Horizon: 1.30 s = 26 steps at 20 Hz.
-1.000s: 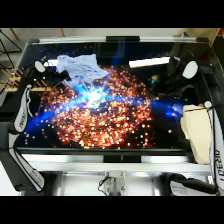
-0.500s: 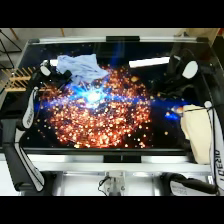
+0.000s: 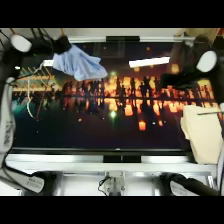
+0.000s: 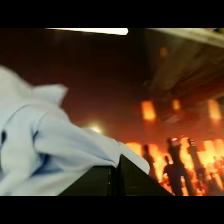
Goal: Fold the shirts.
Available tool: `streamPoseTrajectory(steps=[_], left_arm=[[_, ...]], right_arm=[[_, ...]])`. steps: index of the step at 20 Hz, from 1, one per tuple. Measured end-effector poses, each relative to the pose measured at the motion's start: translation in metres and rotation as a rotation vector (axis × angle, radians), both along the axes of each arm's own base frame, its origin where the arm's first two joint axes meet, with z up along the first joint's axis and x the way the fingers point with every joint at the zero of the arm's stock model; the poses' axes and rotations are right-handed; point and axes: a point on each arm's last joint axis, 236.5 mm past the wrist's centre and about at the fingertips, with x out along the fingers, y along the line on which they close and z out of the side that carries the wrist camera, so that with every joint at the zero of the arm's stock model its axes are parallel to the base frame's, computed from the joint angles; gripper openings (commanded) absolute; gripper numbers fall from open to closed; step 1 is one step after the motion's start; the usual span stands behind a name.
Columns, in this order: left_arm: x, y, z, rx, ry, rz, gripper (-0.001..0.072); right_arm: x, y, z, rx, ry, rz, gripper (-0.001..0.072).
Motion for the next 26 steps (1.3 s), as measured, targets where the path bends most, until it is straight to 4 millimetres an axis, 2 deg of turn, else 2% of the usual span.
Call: streamPoseTrajectory(steps=[2, 3, 4, 5, 6, 7, 8, 10, 12, 15, 18, 19, 20, 21, 23, 24, 26], left_arm=[[-0.062, -0.025, 0.095, 0.029, -0.198, -0.075, 0.0031], [-0.095, -0.033, 0.134, 0.036, -0.281, -0.1, 0.0031], [-0.124, -0.037, 0.162, 0.041, -0.34, -0.12, 0.0031], [-0.151, -0.041, 0.184, 0.044, -0.384, -0.139, 0.0031], [-0.173, -0.045, 0.195, 0.045, -0.4, -0.159, 0.0031], [-0.189, -0.049, 0.198, 0.046, -0.394, -0.177, 0.0031], [-0.199, -0.053, 0.193, 0.051, -0.369, -0.192, 0.0031], [-0.205, -0.064, 0.159, 0.082, -0.273, -0.223, 0.0031], [-0.202, -0.083, 0.111, 0.099, -0.159, -0.256, 0.0032], [-0.191, -0.125, 0.021, 0.104, 0.008, -0.307, 0.0032], [-0.186, -0.18, -0.055, 0.06, 0.139, -0.36, 0.0037], [-0.183, -0.197, -0.075, 0.048, 0.172, -0.372, 0.0193], [-0.182, -0.208, -0.095, 0.048, 0.209, -0.383, 0.0503], [-0.18, -0.215, -0.112, 0.052, 0.245, -0.39, 0.0662], [-0.172, -0.211, -0.132, 0.083, 0.301, -0.393, 0.0662], [-0.167, -0.197, -0.14, 0.118, 0.338, -0.391, 0.0662], [-0.154, -0.152, -0.15, 0.2, 0.406, -0.353, 0.0661]], right_arm=[[-0.009, -0.015, 0.058, -0.052, -0.14, -0.015, 0.0638], [-0.018, -0.022, 0.085, -0.071, -0.208, -0.025, 0.0638], [-0.03, -0.028, 0.112, -0.086, -0.274, -0.036, 0.0638], [-0.043, -0.032, 0.133, -0.092, -0.326, -0.042, 0.0638], [-0.058, -0.036, 0.152, -0.098, -0.371, -0.051, 0.0638], [-0.074, -0.039, 0.164, -0.102, -0.391, -0.058, 0.0638], [-0.087, -0.042, 0.169, -0.106, -0.393, -0.063, 0.0638], [-0.109, -0.043, 0.163, -0.107, -0.345, -0.062, 0.0638], [-0.12, -0.038, 0.139, -0.093, -0.258, -0.042, 0.0638], [-0.124, -0.021, 0.078, -0.048, -0.104, 0.006, 0.0638], [-0.123, -0.009, 0.01, -0.001, 0.035, 0.004, 0.0639], [-0.122, -0.005, -0.008, 0.018, 0.073, 0.003, 0.0638], [-0.12, 0.001, -0.024, 0.04, 0.104, 0.003, 0.0639], [-0.117, 0.007, -0.038, 0.065, 0.13, 0.002, 0.064], [-0.106, 0.021, -0.059, 0.122, 0.16, 0.003, 0.0668], [-0.099, 0.029, -0.068, 0.158, 0.167, 0.003, 0.0668], [-0.081, 0.046, -0.085, 0.229, 0.175, 0.005, 0.0668]])
